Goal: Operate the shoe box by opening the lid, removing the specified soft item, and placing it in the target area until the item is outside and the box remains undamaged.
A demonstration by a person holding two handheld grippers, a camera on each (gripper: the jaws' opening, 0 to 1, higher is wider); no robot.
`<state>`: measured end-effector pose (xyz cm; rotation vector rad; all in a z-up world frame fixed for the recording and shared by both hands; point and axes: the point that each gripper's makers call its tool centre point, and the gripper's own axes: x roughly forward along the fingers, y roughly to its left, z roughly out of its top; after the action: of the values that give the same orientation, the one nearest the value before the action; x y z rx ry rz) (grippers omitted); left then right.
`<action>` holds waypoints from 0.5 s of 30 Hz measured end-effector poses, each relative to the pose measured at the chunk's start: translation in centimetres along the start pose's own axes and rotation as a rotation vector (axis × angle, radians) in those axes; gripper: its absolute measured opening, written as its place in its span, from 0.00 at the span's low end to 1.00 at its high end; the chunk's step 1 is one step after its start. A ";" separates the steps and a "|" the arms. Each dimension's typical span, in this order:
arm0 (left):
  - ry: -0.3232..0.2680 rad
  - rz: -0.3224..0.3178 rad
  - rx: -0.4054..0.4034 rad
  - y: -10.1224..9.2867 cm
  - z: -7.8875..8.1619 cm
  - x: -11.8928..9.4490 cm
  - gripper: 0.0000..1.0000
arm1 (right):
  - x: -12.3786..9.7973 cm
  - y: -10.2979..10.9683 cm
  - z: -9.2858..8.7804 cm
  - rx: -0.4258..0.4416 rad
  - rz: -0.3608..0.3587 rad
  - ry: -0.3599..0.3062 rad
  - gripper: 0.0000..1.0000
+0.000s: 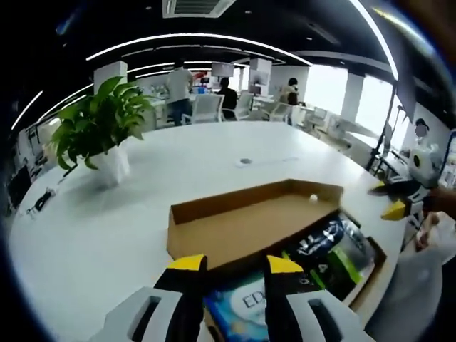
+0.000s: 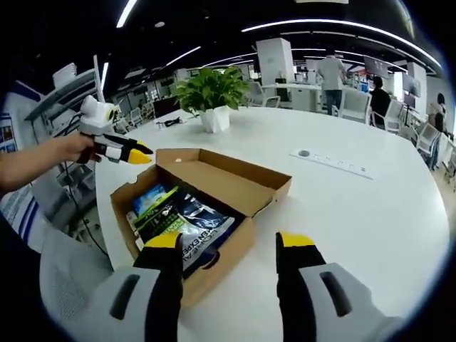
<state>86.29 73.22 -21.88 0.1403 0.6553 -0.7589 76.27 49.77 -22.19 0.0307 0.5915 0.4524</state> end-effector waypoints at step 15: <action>0.016 -0.119 -0.039 -4.0 -2.4 0.0 0.45 | -0.6 0.6 -0.9 -0.016 0.017 0.015 0.50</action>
<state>82.36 71.12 -23.37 0.0717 0.6979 -0.8600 75.04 49.99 -22.55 0.0169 0.6030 0.4741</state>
